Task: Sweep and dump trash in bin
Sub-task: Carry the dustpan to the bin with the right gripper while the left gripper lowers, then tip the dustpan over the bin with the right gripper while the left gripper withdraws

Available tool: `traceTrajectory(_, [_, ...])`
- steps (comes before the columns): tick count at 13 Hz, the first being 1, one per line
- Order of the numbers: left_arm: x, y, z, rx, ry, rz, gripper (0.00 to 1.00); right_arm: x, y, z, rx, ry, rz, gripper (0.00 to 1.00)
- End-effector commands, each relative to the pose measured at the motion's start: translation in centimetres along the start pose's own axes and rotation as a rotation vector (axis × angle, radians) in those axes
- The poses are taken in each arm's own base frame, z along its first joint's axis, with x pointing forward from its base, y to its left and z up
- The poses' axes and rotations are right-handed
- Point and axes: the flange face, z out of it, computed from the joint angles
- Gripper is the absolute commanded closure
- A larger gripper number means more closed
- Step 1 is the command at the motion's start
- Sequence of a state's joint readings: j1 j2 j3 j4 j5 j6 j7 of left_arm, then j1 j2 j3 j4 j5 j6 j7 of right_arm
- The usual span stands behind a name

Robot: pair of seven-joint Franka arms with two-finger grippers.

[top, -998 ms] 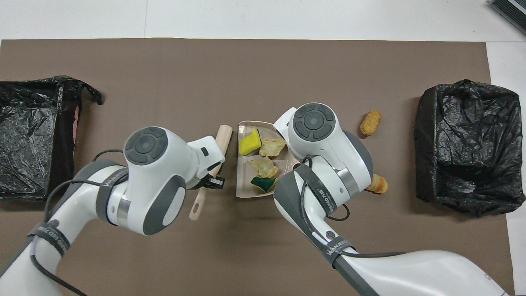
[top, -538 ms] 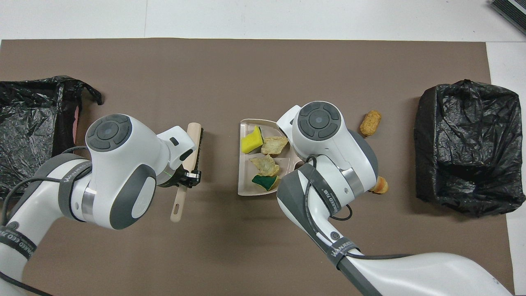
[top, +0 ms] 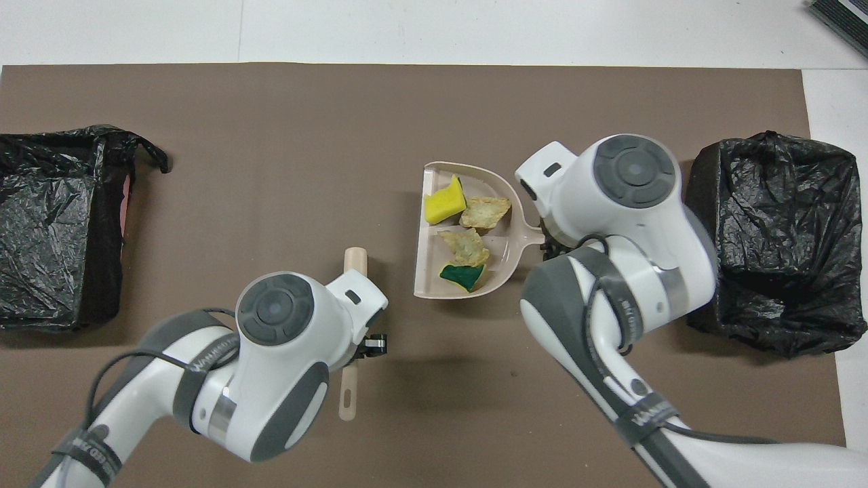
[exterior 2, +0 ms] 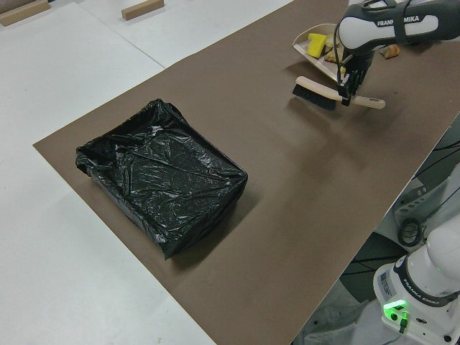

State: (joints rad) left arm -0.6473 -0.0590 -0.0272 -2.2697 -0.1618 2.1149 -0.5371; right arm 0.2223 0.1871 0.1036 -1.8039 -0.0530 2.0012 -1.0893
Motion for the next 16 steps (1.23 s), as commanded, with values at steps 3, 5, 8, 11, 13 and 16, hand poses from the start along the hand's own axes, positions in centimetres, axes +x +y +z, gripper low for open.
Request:
traceTrajectory(3, [-9.3, 5.2, 2.7, -0.034, 0.093, -0.025, 1.00, -11.3, 0.4, -4.9, -0.007, 0.052, -0.033, 1.00])
traceTrajectory(5, [-11.0, 5.9, 4.4, -0.042, 0.105, -0.020, 1.00, -17.3, 1.2, -5.5, 0.007, 0.087, -0.023, 1.00])
traceTrajectory(8, [-10.9, 5.7, 4.8, -0.037, 0.102, -0.028, 1.00, -27.1, 1.9, -5.9, 0.012, 0.127, 0.000, 1.00])
traceTrajectory(11, [-10.4, 5.1, 5.1, -0.024, 0.089, -0.035, 0.82, -35.6, 2.1, -6.8, -0.041, 0.099, -0.012, 1.00])
traceTrajectory(13, [-8.8, 4.4, 5.1, -0.021, 0.085, -0.060, 0.00, -38.6, 2.2, -7.4, -0.059, 0.066, -0.007, 1.00])
traceTrajectory(16, [-4.9, 2.3, 2.7, -0.031, 0.087, -0.133, 0.00, -43.2, 1.5, -7.7, -0.078, -0.041, 0.037, 1.00])
